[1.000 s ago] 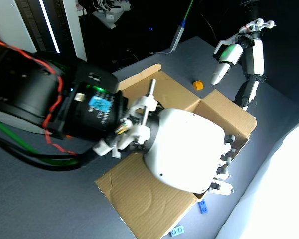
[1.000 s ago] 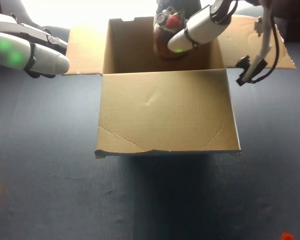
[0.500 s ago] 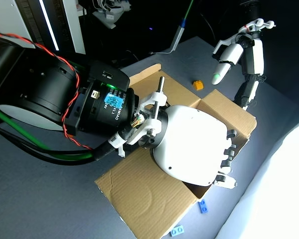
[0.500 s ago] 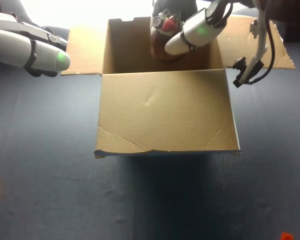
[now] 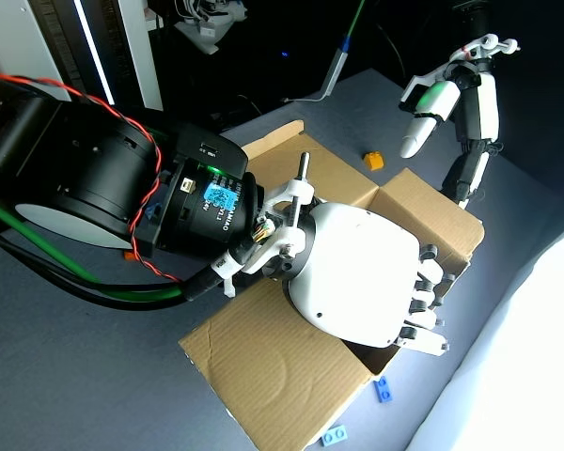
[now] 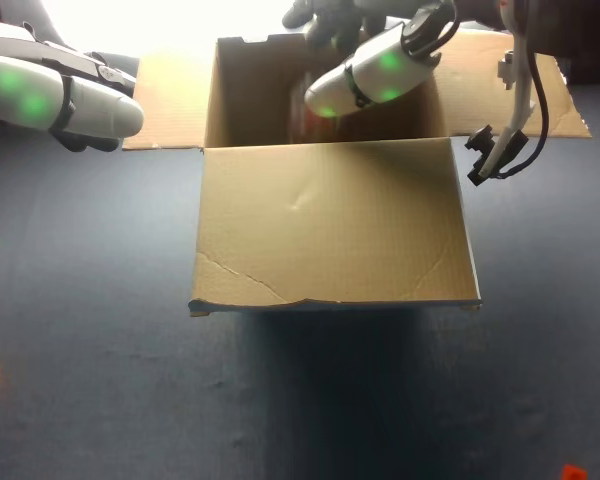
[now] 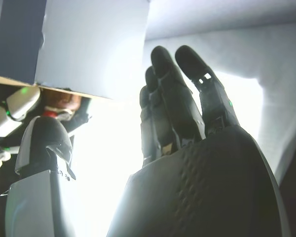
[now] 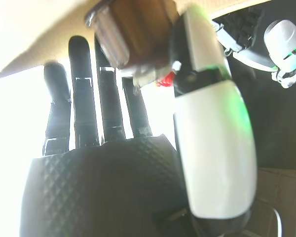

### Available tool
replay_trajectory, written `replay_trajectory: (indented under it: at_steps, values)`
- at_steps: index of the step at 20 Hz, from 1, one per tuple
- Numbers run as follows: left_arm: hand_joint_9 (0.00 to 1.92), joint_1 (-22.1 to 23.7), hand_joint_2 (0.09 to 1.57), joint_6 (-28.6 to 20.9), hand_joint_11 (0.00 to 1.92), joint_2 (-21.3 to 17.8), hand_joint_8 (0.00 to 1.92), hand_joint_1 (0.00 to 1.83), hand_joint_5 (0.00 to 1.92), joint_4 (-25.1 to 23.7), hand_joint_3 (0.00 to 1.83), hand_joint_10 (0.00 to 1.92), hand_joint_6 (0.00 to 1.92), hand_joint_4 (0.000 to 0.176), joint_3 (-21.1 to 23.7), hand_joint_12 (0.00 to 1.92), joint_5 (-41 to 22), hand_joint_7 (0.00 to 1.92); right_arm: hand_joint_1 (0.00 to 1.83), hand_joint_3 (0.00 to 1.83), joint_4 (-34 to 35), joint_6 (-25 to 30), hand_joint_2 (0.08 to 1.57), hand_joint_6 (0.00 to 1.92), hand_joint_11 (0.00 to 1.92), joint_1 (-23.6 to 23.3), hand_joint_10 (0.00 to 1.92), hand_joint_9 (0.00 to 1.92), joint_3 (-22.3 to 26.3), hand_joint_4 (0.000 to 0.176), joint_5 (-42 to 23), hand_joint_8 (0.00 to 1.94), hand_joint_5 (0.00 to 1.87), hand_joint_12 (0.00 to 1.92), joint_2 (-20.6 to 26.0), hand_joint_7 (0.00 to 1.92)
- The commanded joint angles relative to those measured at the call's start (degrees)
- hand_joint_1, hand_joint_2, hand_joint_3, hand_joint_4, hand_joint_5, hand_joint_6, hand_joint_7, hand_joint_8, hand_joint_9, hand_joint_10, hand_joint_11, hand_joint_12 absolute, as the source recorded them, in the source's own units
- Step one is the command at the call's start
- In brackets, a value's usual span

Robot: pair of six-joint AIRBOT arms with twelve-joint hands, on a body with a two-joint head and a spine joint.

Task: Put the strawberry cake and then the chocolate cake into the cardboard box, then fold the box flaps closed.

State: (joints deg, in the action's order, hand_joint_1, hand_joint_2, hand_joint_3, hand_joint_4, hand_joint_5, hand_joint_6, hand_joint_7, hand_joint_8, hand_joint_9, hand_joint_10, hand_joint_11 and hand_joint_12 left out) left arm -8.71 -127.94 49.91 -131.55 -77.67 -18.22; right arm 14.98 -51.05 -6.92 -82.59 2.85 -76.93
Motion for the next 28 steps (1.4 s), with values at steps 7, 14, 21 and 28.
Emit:
replay_trajectory:
  at_steps: [7,14,21,28]
  values:
    - [0.6,2.8,1.03,-0.4,0.12,0.0,0.0,0.64,0.36,3.2,0.0,0.0,0.0,0.017,0.1,1.24,4.0,0.48,0.67,0.0,0.2,0.2,0.96,0.06,0.0,-1.1,0.5,0.17,0.0,0.0,-6.0,0.0,0.15,1.39,0.9,0.26]
    - [0.6,3.2,1.03,-0.4,0.12,-0.1,0.0,0.63,0.36,4.8,0.0,0.0,0.0,0.023,0.5,1.24,4.0,0.48,0.66,0.0,-0.7,0.2,0.97,0.05,0.0,-3.5,0.49,0.2,1.1,0.0,-5.2,0.01,0.18,1.41,2.8,0.29]
    - [0.6,6.1,1.04,-0.4,0.1,-0.1,0.0,0.64,0.35,7.0,0.0,0.0,0.0,0.018,1.1,1.26,2.6,0.48,0.44,0.02,-0.3,-1.3,1.02,0.04,0.0,-5.3,0.48,0.21,0.9,0.0,-5.4,0.0,0.18,1.38,6.5,0.29]
    - [0.61,8.4,1.03,-0.4,0.13,-0.4,0.0,0.61,0.35,10.4,0.0,0.0,0.0,0.025,3.4,1.21,1.7,0.49,0.37,0.02,-0.3,-2.6,1.05,0.04,0.0,-5.2,0.47,0.21,0.9,0.0,-4.9,0.01,0.21,1.39,13.4,0.3]
